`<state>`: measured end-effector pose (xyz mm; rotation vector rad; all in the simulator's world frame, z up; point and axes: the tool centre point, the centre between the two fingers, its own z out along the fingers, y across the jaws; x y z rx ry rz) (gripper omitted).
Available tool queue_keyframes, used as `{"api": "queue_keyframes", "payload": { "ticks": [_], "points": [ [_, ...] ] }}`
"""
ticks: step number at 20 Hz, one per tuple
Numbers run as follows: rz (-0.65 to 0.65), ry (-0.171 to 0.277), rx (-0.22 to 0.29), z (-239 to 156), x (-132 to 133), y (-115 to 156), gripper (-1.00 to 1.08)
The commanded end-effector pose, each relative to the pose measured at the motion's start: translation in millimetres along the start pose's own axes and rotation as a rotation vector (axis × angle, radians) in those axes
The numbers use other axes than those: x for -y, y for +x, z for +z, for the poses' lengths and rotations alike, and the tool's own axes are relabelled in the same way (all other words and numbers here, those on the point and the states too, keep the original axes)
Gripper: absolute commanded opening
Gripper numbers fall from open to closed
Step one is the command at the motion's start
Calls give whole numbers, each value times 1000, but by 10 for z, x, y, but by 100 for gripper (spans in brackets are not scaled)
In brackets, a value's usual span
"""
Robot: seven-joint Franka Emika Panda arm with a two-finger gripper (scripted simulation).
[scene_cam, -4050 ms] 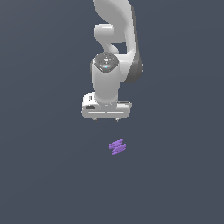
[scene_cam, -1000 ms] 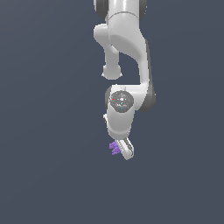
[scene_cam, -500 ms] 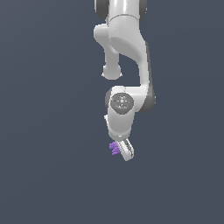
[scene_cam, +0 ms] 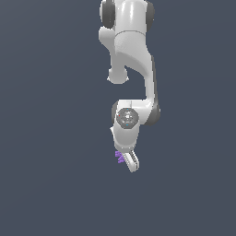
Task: Pick up the object and move it to a goal position.
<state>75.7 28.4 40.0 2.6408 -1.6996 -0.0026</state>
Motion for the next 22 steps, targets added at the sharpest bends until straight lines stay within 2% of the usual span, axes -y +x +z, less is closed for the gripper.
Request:
{"api": "queue_keyframes", "payload": {
  "ticks": [1, 3, 4, 16, 22],
  "points": [
    [0, 2, -1, 26, 11, 6, 100],
    [0, 2, -1, 18, 17, 6, 100],
    [0, 2, -1, 18, 17, 6, -100],
    [0, 2, -1, 12, 11, 8, -100],
    [0, 2, -1, -70, -77, 51, -100]
  ]
}}
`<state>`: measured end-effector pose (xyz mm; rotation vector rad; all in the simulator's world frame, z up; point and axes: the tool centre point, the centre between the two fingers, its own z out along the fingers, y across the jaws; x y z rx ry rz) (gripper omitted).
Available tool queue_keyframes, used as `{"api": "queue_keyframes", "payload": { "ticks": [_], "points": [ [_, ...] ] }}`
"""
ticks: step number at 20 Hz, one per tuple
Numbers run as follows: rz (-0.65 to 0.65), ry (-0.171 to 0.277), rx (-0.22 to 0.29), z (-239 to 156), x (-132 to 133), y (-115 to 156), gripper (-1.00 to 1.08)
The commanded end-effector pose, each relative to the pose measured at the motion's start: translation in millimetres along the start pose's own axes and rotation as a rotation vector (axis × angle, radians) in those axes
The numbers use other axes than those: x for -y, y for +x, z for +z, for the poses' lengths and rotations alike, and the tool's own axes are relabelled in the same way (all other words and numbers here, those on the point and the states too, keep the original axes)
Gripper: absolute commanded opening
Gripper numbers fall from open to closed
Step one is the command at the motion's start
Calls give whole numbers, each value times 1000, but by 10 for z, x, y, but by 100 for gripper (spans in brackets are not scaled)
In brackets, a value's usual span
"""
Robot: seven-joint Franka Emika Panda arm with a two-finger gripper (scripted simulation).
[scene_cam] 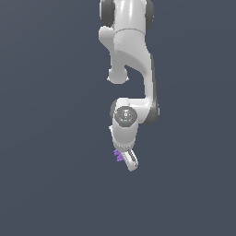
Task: Pick up the object and move it to a goal position.
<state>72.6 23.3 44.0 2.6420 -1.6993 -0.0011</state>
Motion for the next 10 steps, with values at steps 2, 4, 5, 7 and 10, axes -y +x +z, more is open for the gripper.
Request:
{"api": "queue_keyframes", "payload": {
  "ticks": [2, 4, 5, 7, 10],
  "points": [
    [1, 1, 0, -82, -83, 45, -100],
    [1, 1, 0, -146, -153, 79, -100],
    [1, 1, 0, -184, -194, 99, -100],
    [1, 1, 0, -271, -287, 144, -100],
    [1, 1, 1, -430, -458, 229, -100]
  ]
}}
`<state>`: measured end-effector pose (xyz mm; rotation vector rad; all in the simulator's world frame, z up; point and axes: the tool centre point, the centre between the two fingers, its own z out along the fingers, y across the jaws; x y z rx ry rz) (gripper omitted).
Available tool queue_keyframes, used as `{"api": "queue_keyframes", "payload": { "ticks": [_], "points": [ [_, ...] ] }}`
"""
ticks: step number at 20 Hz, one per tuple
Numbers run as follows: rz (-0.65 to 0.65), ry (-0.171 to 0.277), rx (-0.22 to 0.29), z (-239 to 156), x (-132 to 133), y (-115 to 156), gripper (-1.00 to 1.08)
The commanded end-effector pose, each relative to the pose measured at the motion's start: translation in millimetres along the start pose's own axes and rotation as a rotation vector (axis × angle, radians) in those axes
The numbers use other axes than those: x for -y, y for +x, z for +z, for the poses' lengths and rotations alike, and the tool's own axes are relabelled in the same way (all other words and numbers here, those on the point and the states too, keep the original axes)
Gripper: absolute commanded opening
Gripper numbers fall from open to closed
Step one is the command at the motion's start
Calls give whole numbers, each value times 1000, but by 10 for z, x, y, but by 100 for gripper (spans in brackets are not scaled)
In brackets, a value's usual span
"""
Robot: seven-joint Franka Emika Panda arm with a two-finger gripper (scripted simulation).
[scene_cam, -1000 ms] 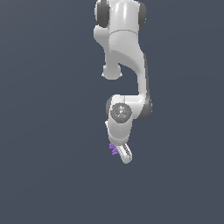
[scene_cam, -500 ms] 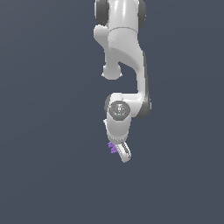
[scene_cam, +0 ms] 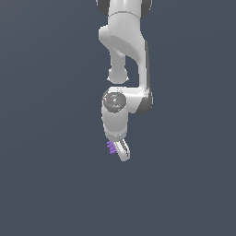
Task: Pick up the object and move it to a goal position.
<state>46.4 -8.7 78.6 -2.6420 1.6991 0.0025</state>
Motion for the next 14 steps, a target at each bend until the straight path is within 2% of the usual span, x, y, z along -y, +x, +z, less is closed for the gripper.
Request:
{"api": "queue_keyframes", "payload": {
  "ticks": [1, 14],
  "points": [
    [1, 1, 0, -145, -153, 80, -100],
    [1, 2, 3, -1126, -1184, 603, -100]
  ]
}}
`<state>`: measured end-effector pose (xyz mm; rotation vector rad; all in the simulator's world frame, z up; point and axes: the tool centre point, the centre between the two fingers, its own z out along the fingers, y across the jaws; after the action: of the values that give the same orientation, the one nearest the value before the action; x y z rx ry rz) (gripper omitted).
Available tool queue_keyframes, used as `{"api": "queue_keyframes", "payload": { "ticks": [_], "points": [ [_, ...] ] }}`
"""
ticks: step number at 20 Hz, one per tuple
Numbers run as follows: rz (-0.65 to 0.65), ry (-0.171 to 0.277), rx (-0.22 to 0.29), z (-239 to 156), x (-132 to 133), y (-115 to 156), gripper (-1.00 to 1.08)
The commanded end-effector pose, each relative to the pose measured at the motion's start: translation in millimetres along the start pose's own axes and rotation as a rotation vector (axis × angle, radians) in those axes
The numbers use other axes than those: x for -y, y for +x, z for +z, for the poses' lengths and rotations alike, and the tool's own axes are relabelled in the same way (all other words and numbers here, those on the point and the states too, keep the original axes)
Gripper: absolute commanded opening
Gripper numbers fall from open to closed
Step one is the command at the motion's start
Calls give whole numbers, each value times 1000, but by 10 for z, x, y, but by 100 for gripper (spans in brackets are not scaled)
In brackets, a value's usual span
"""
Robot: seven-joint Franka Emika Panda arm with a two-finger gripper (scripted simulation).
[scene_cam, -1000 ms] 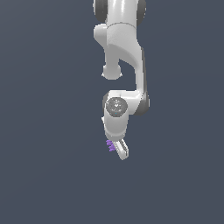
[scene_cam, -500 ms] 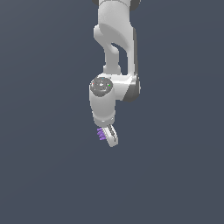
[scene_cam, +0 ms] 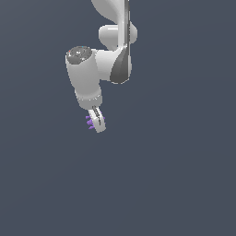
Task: Pick up the object and move it to a goal position.
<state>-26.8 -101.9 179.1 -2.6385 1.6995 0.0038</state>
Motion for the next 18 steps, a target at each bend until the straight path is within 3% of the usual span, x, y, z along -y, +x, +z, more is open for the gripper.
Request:
{"api": "queue_keyframes", "payload": {
  "ticks": [1, 10, 18],
  "points": [
    [0, 0, 1, -200, -210, 104, -100],
    [0, 0, 0, -821, -827, 451, -100],
    [0, -1, -3, -1116, -1091, 622, -100]
  ]
}}
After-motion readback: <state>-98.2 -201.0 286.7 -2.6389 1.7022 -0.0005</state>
